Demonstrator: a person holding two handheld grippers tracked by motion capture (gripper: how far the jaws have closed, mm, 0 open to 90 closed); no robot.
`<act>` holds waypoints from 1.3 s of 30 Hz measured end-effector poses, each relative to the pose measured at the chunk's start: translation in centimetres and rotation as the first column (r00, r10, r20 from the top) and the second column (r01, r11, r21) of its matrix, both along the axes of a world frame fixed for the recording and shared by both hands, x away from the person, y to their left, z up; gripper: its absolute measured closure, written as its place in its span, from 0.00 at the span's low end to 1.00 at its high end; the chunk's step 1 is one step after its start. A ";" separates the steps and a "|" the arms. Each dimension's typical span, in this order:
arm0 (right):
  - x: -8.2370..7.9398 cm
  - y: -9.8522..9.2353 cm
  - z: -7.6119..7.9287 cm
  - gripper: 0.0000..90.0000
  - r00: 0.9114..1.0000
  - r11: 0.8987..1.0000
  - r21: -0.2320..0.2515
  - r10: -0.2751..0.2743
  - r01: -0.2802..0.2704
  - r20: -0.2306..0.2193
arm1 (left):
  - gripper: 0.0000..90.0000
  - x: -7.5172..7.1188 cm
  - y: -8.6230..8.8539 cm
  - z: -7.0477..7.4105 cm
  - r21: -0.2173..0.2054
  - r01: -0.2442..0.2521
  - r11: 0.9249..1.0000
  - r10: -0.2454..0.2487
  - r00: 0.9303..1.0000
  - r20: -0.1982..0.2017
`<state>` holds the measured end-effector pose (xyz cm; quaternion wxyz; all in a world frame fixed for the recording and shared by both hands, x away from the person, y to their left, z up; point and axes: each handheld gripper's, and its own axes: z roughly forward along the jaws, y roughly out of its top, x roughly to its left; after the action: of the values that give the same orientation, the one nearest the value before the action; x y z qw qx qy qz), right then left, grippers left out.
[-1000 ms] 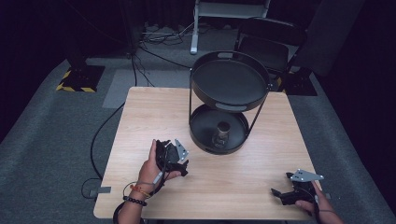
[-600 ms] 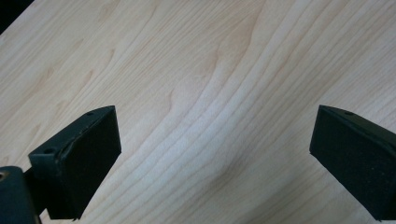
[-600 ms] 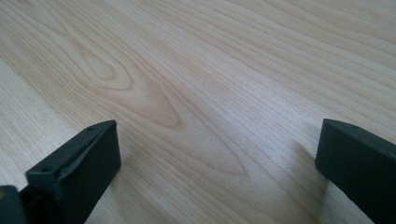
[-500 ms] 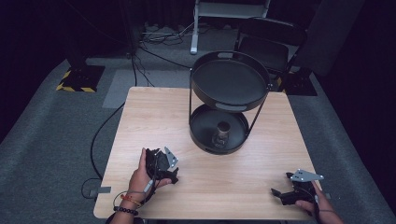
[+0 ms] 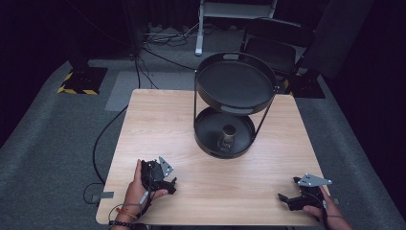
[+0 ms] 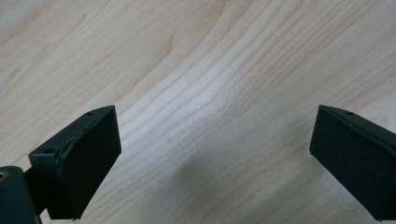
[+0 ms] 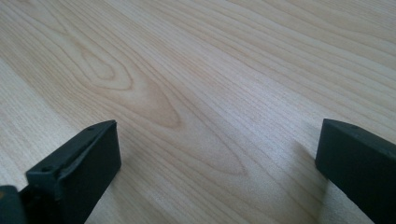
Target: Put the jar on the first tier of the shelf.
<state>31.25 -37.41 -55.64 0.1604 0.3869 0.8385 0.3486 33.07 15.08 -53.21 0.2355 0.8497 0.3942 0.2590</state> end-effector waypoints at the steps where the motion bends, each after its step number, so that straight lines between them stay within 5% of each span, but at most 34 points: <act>1: 0.0 0.0 0.0 0.00 1.000 1.000 0.000 0.000 0.000 0.001 | 0.01 -0.1 0.1 -0.1 0.001 -0.003 1.000 0.003 1.000 -0.006; 8: 0.0 0.0 0.0 0.00 1.000 1.000 0.000 0.001 -0.001 0.001 | 0.02 -0.4 0.9 -0.7 -0.025 -0.017 1.000 0.016 0.999 -0.034; 15: 0.0 0.0 0.0 0.00 1.000 1.000 0.000 0.000 0.000 0.000 | 0.01 -0.6 1.8 -1.1 -0.100 -0.033 0.994 0.029 0.999 -0.046; 21: 0.0 0.0 0.0 0.00 1.000 1.000 0.000 0.000 0.000 0.000 | 0.01 -0.7 2.9 -1.7 -0.187 -0.044 0.981 0.032 0.997 -0.067; 24: 0.0 0.0 0.0 0.00 1.000 1.000 0.000 0.000 0.000 0.000 | 0.00 -0.5 3.6 -2.1 -0.245 -0.051 0.968 0.030 0.996 -0.088; 39: 0.0 0.0 0.0 0.00 1.000 1.000 -0.001 0.000 0.000 0.001 | 0.00 -0.5 3.8 -2.2 -0.250 -0.048 0.967 0.025 0.995 -0.092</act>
<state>31.24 -37.41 -55.65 0.1608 0.3866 0.8386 0.3485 32.59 18.93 -55.36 0.3193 0.8161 0.4495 0.1734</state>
